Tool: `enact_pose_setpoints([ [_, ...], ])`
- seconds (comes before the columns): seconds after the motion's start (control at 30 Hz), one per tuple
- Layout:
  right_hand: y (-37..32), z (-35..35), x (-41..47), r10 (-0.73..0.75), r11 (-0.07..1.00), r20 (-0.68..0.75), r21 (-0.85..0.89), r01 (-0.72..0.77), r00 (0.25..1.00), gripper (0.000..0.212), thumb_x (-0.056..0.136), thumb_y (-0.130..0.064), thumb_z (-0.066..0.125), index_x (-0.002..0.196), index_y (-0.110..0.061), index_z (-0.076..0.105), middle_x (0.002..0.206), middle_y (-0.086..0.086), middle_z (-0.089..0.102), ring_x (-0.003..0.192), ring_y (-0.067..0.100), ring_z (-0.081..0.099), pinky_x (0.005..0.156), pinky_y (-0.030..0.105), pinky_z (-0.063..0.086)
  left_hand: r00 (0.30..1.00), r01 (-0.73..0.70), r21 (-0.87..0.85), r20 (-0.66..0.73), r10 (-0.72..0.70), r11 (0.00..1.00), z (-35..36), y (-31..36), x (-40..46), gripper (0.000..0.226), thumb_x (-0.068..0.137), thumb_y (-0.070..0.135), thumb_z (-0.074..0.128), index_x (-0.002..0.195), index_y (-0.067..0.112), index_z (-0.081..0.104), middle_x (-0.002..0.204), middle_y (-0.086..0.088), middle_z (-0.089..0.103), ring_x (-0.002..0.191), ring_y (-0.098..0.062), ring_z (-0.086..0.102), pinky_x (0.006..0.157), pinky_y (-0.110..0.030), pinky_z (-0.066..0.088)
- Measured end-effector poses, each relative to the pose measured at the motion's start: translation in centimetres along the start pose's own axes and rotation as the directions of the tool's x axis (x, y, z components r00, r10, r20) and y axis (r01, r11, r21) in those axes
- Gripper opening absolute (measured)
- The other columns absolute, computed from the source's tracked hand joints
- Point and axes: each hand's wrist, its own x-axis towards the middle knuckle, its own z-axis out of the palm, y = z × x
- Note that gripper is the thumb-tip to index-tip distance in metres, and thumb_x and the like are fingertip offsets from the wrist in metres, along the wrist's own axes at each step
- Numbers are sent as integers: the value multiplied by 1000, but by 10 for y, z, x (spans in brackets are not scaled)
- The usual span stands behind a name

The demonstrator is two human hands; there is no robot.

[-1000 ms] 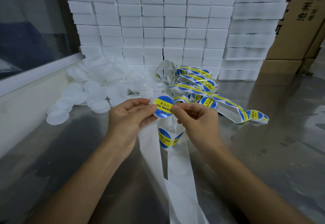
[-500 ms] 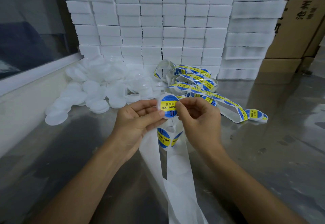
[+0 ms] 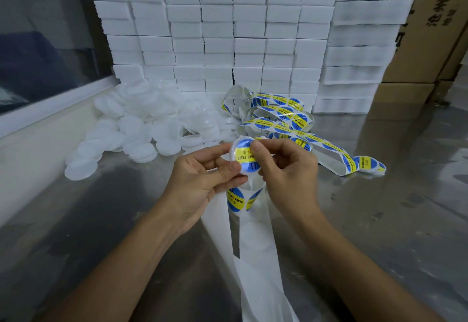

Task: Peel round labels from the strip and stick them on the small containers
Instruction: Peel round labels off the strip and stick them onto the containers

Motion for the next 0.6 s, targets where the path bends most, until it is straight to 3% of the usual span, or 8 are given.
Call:
enact_pose_setpoints([
  [0.2,-1,0,-4,7,996,-46,-93,-11,999,38,69,-55,77,75,-21,61,71,-6,66,56,18,61,56,31,50,998,-26,107,68,19,994,4,-1,-3,45,53,20,81,98,17,77,68,-10,65,72,-26,72,68,-31,59],
  [0.33,2,-3,0,-13,1000,-41,6,13,999,28,88,-29,71,73,-12,55,64,5,66,50,20,62,48,32,50,997,-33,107,73,25,994,3,-2,-2,36,58,16,76,94,22,79,66,-4,66,71,-23,72,67,-31,59],
  [0.43,3,-4,-2,-78,996,104,54,72,992,9,90,-10,68,93,-17,62,76,9,67,55,19,62,50,30,53,999,-39,81,5,39,996,1,-1,0,30,60,14,75,89,20,80,69,-4,70,69,-22,72,65,-30,59],
  [0.53,5,-4,-3,-97,995,259,60,84,961,40,84,0,72,111,-28,61,92,19,64,62,18,63,61,33,57,993,-47,73,-107,54,996,-4,0,2,28,63,12,72,91,12,75,80,-10,75,71,-24,73,62,-29,59],
  [0.6,5,-6,-3,-66,993,277,111,36,959,37,84,2,71,109,-23,64,86,20,67,58,18,65,58,28,56,989,-44,82,-134,55,996,-4,0,1,27,63,12,73,90,9,73,85,-14,75,74,-26,73,62,-29,59],
])
